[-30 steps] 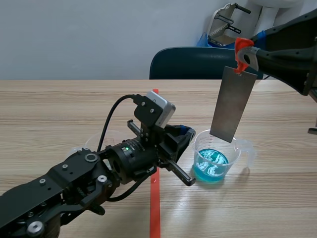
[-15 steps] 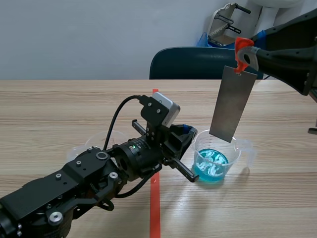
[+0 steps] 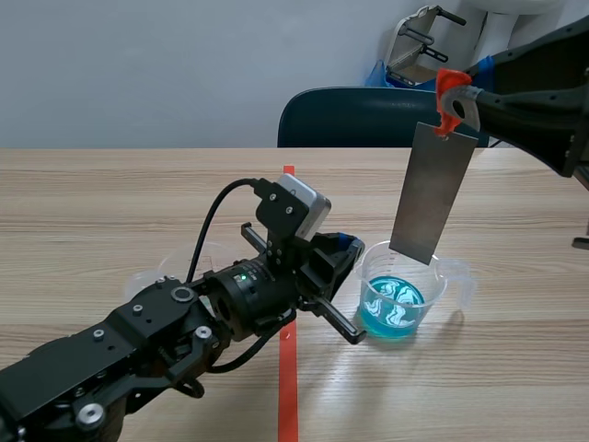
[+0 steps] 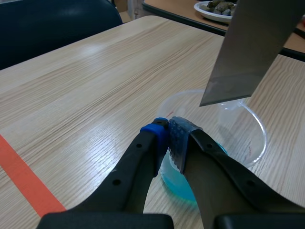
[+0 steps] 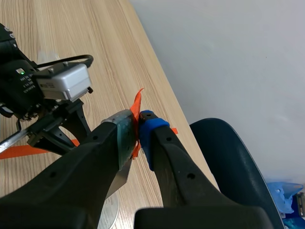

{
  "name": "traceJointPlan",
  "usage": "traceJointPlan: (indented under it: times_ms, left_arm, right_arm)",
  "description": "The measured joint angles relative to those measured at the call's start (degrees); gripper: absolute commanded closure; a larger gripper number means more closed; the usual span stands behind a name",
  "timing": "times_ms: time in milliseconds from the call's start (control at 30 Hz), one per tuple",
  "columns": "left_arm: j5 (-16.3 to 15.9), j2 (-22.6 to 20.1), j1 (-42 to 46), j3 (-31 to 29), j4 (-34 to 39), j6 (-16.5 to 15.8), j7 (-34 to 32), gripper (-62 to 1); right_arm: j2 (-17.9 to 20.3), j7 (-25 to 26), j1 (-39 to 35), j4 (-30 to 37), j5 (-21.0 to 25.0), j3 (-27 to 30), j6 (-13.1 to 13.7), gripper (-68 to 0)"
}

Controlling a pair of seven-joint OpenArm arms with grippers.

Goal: Do the redox reaction experiment

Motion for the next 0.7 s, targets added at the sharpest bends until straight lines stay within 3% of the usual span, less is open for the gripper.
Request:
traceJointPlan:
  times_ms: [567,700]
  left_arm:
    - [0.00,-14.58,15.93,-0.02,21.40,0.11,-0.28,-2.7]
    - [0.00,-16.92,20.00,-0.07,25.86,2.58,-0.31,-2.7]
  right_arm:
    - [0.00,0.59,0.00,0.00,-0.02,0.00,0.00,-0.8]
    - [0.00,0.59,0.00,0.00,0.00,0.00,0.00,-0.8]
